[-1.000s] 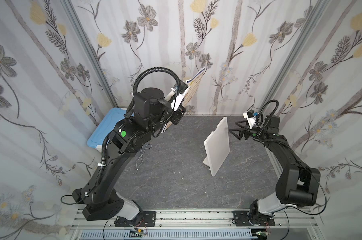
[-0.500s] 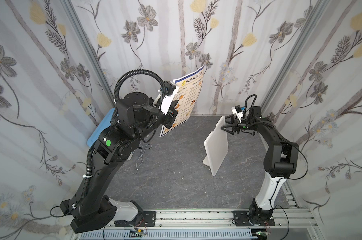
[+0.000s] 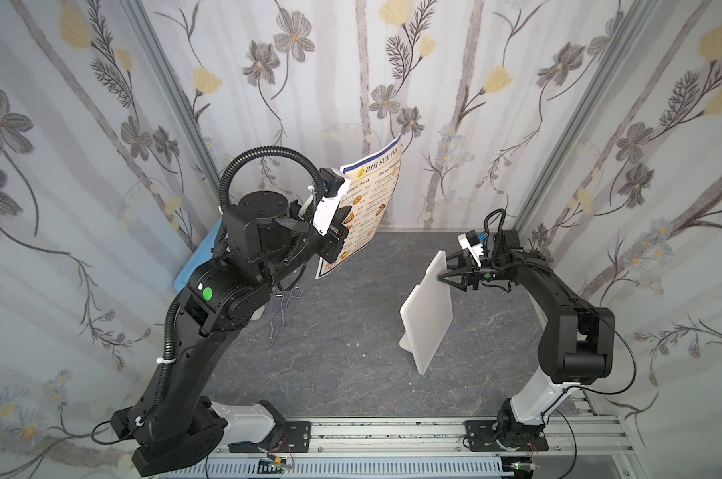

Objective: Insert the menus into the narrow rack
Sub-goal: Move the narrow rack to the center of the board.

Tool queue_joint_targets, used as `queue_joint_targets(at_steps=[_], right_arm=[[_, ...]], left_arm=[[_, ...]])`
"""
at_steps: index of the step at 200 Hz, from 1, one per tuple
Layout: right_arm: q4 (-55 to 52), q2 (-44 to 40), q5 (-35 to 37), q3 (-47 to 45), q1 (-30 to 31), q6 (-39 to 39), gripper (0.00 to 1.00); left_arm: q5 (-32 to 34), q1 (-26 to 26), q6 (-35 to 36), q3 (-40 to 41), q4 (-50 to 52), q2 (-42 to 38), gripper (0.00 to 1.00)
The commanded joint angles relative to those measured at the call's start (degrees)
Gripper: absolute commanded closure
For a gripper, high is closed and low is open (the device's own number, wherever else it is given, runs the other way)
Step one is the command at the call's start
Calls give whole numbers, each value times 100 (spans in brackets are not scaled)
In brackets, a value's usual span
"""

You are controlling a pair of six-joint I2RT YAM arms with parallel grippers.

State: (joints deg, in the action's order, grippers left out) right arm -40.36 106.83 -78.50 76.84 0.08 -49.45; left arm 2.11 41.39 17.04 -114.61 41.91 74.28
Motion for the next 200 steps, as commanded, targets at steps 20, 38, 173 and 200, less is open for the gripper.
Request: queue_joint_targets(at_steps=[20,38,173,200], right_arm=[[769,-763,270,-866,16,377,27],[1547,-1290,701,-1397,61,1173,29],[3718,-4353,2133,-3941,465,4052,40],[4384,-4676,2820,-4272,641,4948,40]], left_arm=[[-201,-3,-208,121,-385,-173,100],[-210,-8,-249,165,-411,-186,100],[-466,-11,-611,614,-823,-572,100],[-450,-10,-644,658,-865,-628,100]])
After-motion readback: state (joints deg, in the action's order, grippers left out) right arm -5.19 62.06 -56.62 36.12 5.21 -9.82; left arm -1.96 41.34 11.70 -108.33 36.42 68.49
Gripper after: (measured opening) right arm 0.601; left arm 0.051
